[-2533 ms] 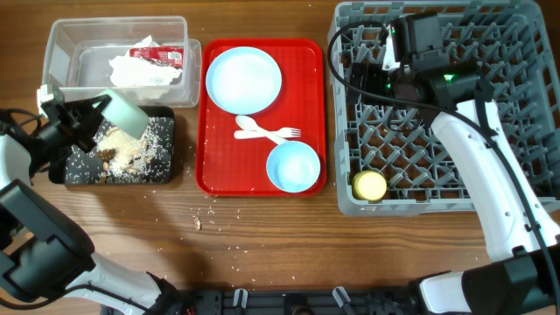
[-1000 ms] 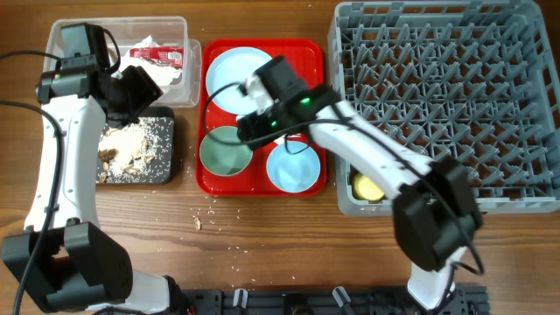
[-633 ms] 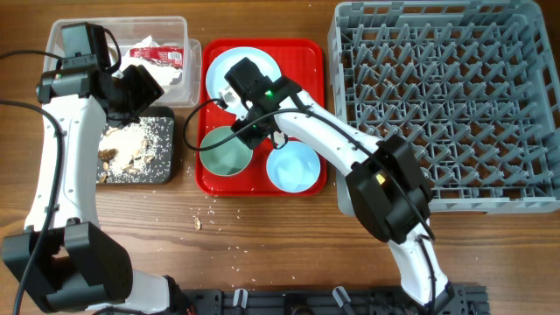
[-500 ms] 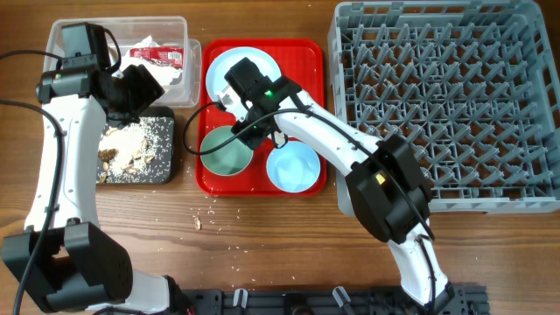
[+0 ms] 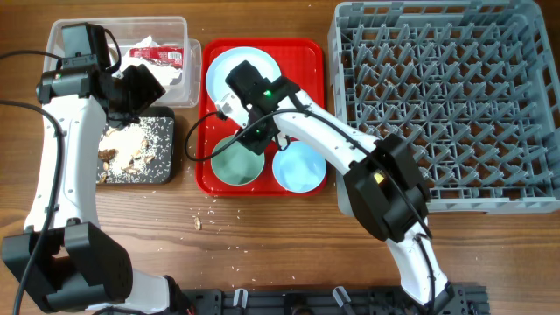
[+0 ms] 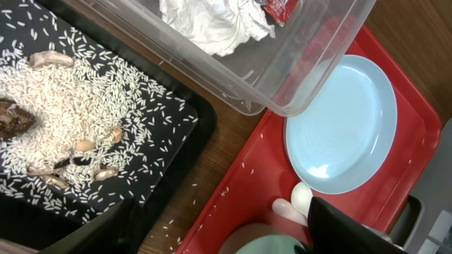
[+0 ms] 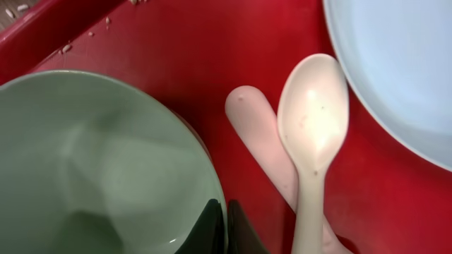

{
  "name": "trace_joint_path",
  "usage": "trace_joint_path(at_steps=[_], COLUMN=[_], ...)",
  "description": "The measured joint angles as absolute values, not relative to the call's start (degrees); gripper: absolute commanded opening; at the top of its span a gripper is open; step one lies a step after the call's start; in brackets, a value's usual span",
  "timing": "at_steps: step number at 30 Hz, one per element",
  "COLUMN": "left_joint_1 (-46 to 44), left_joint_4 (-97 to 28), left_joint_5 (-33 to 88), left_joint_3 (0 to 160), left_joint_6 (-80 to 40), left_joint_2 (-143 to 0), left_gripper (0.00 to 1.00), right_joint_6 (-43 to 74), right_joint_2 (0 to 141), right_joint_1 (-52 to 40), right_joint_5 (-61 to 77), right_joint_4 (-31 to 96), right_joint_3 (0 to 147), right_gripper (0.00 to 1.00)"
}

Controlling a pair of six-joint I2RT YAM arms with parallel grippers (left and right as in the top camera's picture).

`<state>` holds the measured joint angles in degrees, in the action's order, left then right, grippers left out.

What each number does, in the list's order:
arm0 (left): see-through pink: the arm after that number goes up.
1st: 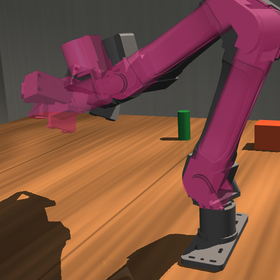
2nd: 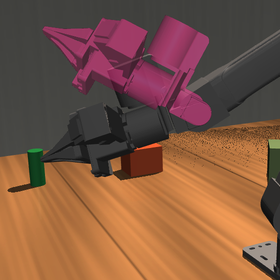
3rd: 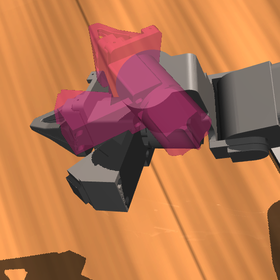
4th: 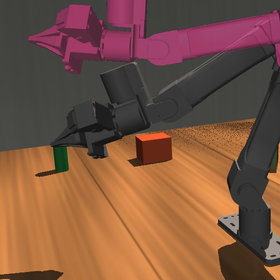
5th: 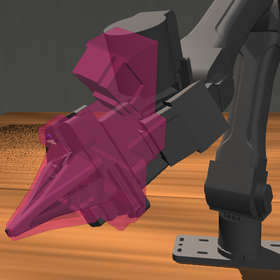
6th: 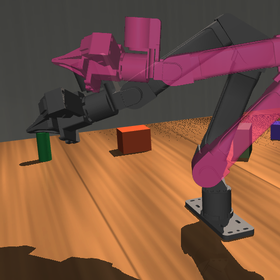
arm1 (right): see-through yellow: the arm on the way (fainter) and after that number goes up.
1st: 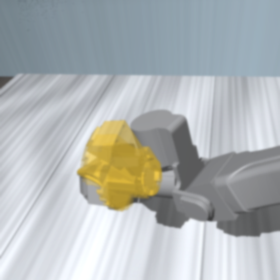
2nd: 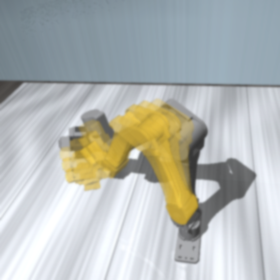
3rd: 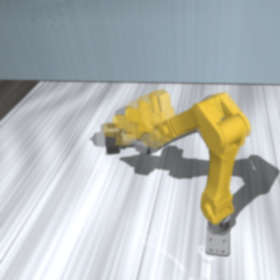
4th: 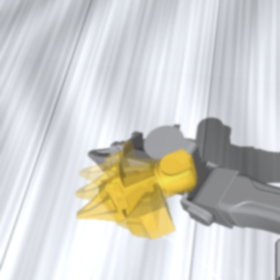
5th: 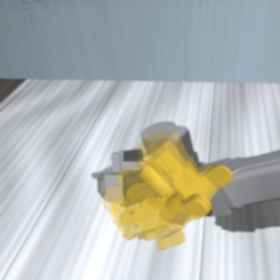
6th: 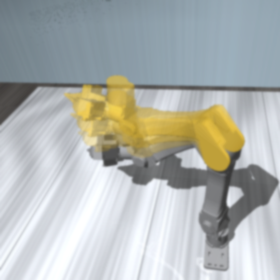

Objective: Sort waste into correct bins and load items into the dishwasher rack
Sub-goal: 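Grasp the emptied light-blue bowl with the right gripper, then place the bowl upright in the rack's back-left area with the right gripper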

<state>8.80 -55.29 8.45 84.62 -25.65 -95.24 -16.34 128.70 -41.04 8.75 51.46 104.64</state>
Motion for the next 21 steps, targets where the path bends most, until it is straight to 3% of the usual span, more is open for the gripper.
trace_joint_path(at_steps=[3,7,13,17,21], left_joint_1=[8.80,8.80,8.78,8.78,8.80], left_joint_4=[-55.24,-55.07,-53.30,-51.64,-50.68], left_joint_5=[8.45,8.47,8.45,8.45,8.47], left_joint_3=[84.62,84.62,84.62,84.62,84.62], left_joint_6=[-25.67,-25.67,-25.67,-25.67,-25.67], left_joint_2=[-95.24,-95.24,-95.24,-95.29,-95.29], left_gripper=[0.78,0.78,0.78,0.78,0.78], right_joint_6=[-13.74,-8.67,-1.52,-16.78,-34.13], right_joint_2=[126.04,111.09,107.85,115.11,124.79], right_joint_1=[-39.33,-30.63,-16.86,-15.75,-15.75], right_joint_5=[8.75,2.96,-36.12,-55.07,-61.30], right_joint_4=[53.34,50.26,33.82,15.64,11.05], right_joint_3=[107.15,109.43,110.72,110.74,110.76], right_gripper=[0.04,0.04,0.04,0.04,0.05])
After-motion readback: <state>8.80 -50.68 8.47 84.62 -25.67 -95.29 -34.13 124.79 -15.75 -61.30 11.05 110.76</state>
